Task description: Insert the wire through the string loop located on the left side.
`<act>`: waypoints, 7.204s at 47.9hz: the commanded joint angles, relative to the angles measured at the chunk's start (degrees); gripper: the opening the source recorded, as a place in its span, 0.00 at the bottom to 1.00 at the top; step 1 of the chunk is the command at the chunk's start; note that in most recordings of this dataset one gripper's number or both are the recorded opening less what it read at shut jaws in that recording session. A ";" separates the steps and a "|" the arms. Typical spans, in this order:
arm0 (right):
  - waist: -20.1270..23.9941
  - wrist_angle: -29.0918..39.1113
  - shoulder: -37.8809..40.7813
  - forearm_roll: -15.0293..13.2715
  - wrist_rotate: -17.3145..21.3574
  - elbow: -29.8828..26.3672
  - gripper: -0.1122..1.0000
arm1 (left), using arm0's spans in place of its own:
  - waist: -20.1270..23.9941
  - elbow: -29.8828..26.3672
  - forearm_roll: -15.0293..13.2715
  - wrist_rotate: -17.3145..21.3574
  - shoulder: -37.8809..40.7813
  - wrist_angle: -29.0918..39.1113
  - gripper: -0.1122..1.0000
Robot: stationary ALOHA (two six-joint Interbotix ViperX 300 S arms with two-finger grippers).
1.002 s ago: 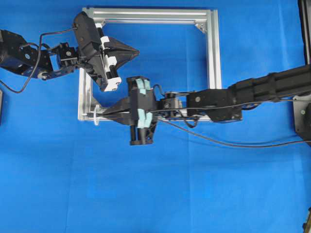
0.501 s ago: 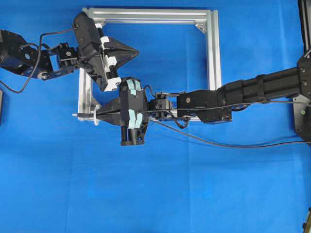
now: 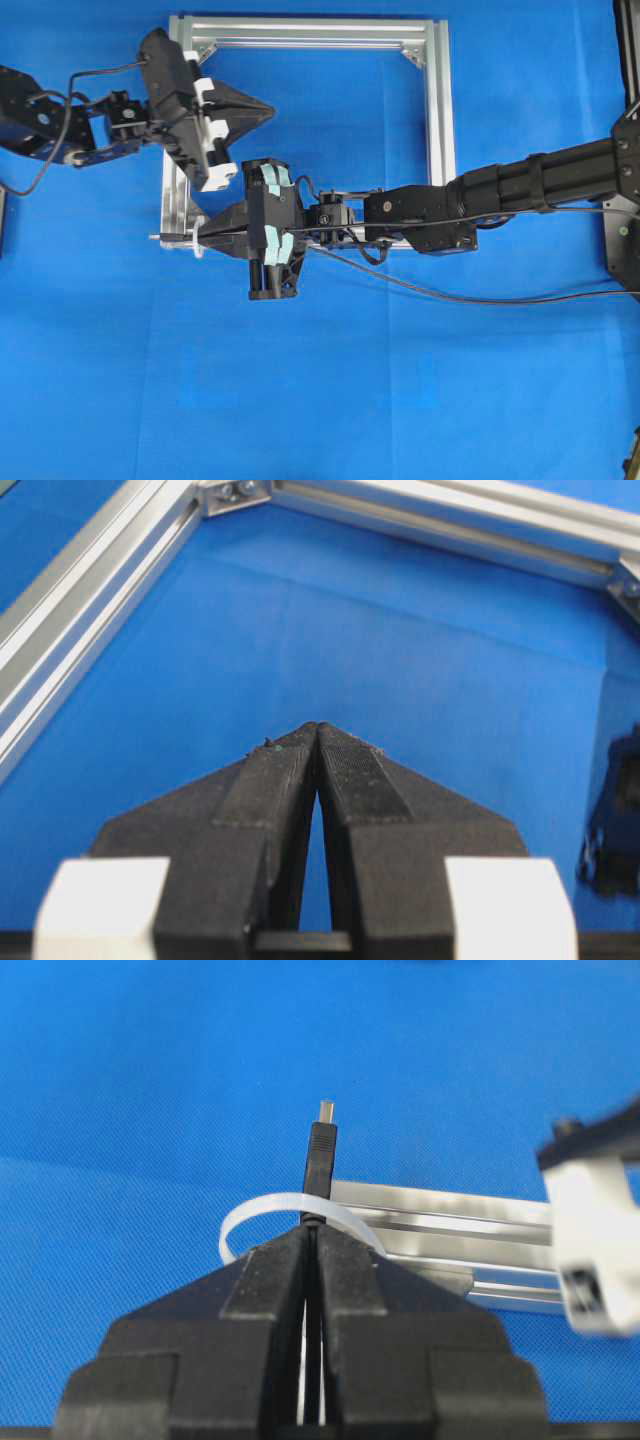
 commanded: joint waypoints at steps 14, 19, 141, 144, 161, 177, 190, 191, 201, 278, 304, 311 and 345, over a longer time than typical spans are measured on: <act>0.00 -0.18 -1.23 0.00 0.00 -0.97 0.10 | 1.41 10.11 0.18 -0.53 -9.67 -1.32 0.10; 0.00 -0.18 -1.23 0.00 0.00 -0.97 0.10 | 1.85 13.45 0.18 -0.53 -12.66 -1.32 0.10; -0.44 0.53 -1.23 0.09 0.09 -0.79 0.10 | -20.21 19.78 0.35 -1.23 -17.49 5.19 0.89; -0.44 0.53 -1.23 0.09 0.09 -0.79 0.10 | -20.30 18.81 0.35 -1.23 -15.12 5.01 0.89; -0.44 0.62 -1.23 0.09 0.09 -0.79 0.10 | -20.30 18.19 0.35 -1.14 -13.62 5.01 0.88; -0.44 0.79 -1.32 0.09 0.09 -0.79 0.10 | -20.30 17.93 0.35 -1.14 -13.62 4.92 0.88; -0.44 0.79 -1.23 0.09 0.09 -0.79 0.10 | -20.30 18.02 0.35 -1.14 -13.62 5.01 0.85; -0.44 0.79 -1.23 0.09 0.09 -0.79 0.10 | -20.30 18.11 0.35 -1.14 -13.62 5.01 0.85; -0.44 0.79 -1.23 0.09 0.09 -0.79 0.10 | -20.39 17.84 0.35 -1.14 -13.62 5.36 0.80; -0.44 0.18 -2.72 1.23 0.44 2.64 0.96 | -20.39 17.67 0.35 -0.97 -13.71 4.92 0.17; -0.62 0.44 -2.72 1.23 0.44 2.55 0.96 | -20.39 24.52 0.35 -1.14 -26.63 7.73 0.17; -0.62 0.44 -2.72 1.23 0.44 2.37 0.96 | -20.39 23.99 0.35 -1.23 -33.75 15.21 0.17; -0.97 0.26 -2.72 1.23 0.35 2.11 0.96 | -18.98 19.07 0.44 -1.32 -77.52 58.89 0.17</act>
